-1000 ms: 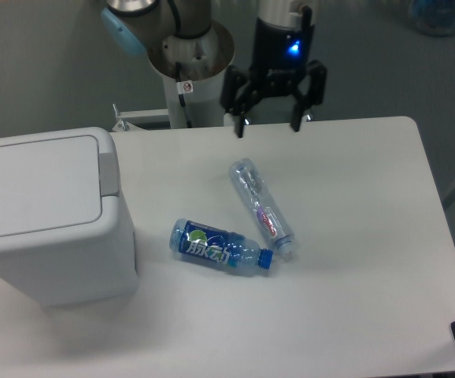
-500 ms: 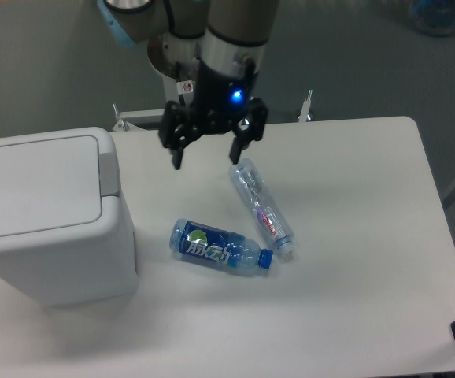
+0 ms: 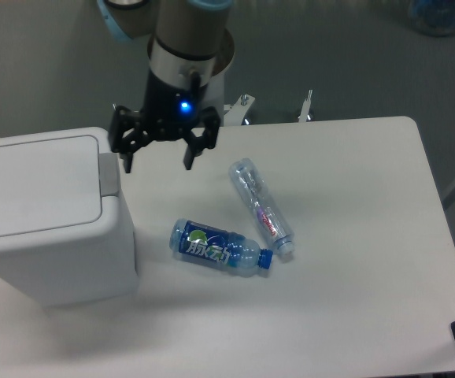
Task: Open the trash can
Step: 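Move the open gripper across the table toward the trash can lid, then press the gripper on the lid edge to pop the lid open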
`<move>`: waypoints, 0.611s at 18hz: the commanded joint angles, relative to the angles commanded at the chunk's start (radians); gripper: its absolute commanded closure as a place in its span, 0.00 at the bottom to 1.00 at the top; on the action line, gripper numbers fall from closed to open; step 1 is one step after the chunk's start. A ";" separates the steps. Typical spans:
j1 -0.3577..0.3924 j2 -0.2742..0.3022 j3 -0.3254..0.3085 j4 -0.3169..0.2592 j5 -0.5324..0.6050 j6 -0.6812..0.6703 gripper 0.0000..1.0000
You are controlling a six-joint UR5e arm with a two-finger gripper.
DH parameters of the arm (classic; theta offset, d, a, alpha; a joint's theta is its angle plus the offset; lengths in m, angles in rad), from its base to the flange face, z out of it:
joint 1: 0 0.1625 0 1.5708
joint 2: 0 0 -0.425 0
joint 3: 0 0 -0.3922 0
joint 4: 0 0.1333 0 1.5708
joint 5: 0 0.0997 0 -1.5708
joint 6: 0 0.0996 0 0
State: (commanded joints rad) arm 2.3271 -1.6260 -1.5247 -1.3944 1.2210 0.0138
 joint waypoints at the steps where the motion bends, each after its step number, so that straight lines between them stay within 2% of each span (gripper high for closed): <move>1: 0.000 -0.003 -0.003 0.000 0.000 0.000 0.00; 11: 0.000 -0.012 -0.031 0.006 0.002 0.000 0.00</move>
State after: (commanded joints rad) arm 2.3270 -1.6383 -1.5554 -1.3883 1.2226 0.0138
